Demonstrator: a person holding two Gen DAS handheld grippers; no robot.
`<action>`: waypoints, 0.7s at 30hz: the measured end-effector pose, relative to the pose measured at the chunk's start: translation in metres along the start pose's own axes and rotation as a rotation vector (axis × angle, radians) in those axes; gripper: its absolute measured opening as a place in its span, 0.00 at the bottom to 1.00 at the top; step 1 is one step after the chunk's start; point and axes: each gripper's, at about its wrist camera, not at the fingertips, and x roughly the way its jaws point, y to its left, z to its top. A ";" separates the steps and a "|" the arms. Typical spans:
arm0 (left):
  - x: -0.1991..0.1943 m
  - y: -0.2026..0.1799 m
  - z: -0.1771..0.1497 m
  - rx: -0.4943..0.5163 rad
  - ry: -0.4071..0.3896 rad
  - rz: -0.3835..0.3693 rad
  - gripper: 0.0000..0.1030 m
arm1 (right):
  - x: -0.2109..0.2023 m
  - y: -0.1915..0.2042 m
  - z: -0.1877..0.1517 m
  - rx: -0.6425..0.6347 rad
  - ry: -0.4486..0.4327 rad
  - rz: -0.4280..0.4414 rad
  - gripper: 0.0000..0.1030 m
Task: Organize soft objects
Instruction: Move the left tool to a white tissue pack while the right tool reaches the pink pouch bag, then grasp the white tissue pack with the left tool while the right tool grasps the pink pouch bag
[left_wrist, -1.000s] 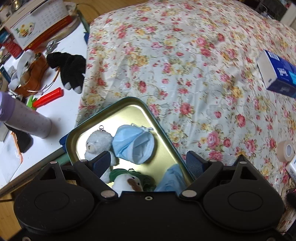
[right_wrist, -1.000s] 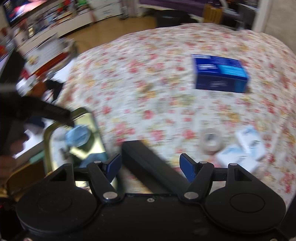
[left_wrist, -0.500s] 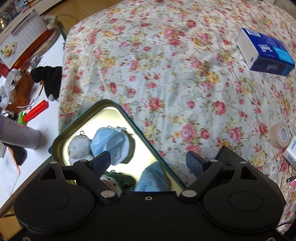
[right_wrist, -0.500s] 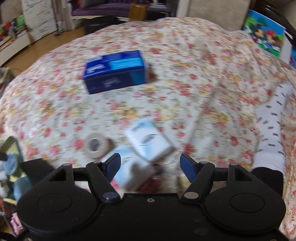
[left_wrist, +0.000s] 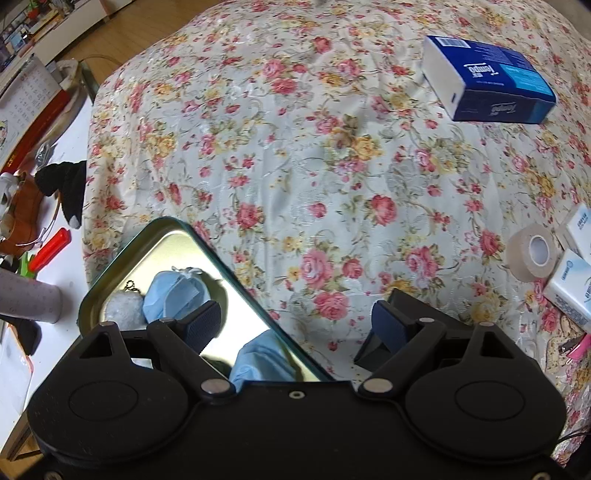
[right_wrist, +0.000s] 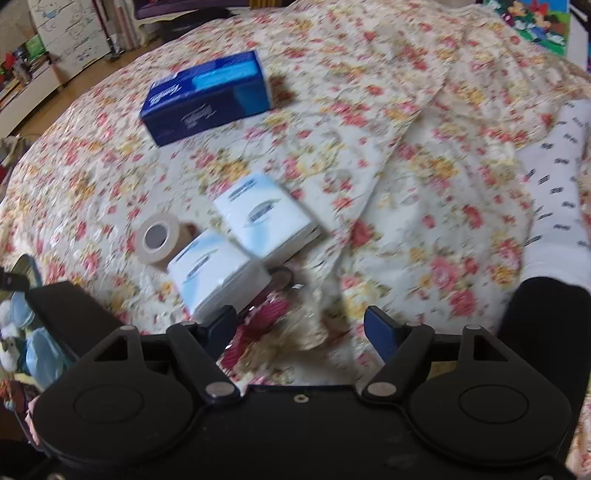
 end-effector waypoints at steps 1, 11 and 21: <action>0.000 -0.001 0.000 -0.001 -0.005 0.004 0.83 | 0.002 0.002 -0.001 -0.004 0.002 0.003 0.75; -0.010 -0.007 0.005 -0.001 -0.071 0.003 0.83 | 0.021 0.012 -0.004 -0.065 -0.018 -0.016 0.72; -0.026 -0.043 0.004 0.078 -0.122 -0.037 0.84 | 0.014 -0.010 -0.004 -0.044 -0.040 0.125 0.27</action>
